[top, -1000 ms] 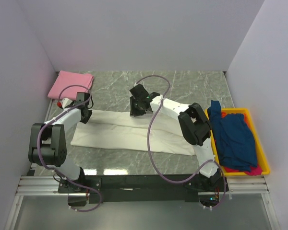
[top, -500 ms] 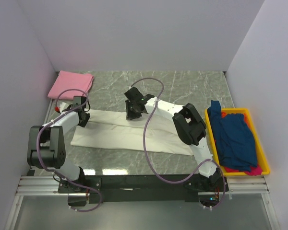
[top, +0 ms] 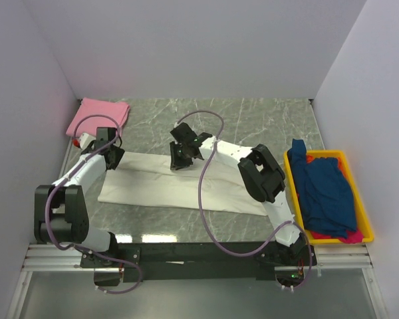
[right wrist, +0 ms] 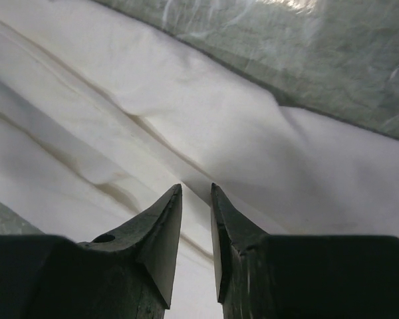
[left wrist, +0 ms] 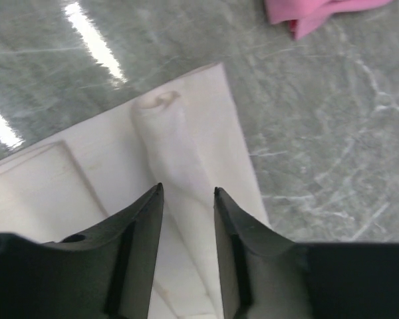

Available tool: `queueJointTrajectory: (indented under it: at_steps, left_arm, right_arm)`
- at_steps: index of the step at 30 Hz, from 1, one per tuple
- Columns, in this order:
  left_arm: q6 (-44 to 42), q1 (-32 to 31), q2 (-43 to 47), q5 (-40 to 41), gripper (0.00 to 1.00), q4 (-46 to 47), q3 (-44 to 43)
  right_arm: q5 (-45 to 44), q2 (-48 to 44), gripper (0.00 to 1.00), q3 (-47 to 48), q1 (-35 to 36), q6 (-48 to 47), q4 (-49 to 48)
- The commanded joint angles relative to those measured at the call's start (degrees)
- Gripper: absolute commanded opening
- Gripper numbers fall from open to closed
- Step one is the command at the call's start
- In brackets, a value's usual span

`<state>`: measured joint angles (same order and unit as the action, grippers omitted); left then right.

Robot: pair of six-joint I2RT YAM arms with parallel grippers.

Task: Fold and stack the t-shirts
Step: Fold the tshirt

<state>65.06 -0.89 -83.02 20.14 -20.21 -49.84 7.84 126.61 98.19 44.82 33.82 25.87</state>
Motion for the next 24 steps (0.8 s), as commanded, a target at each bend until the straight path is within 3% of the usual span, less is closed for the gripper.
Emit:
queueJointTrajectory:
  at_steps: [1,14,24]
  left_arm:
    - [-3.26,0.18,-0.38,-3.43,0.43,2.45,-4.2]
    - [-4.85,-2.1,-8.64,-6.7,0.45,2.1,-10.45]
    - [-0.82,-3.95,-10.58,-2.04,0.42,0.17,-10.36]
  right_arm:
    - [2.8,-3.38,0.31,-1.15,1.32,0.54,-2.13]
    - [3.42,-5.4,0.29,-3.53,4.66,0.89,-3.37]
    - [-4.49,-8.13,0.32,-1.87,4.31,-0.95,-1.0]
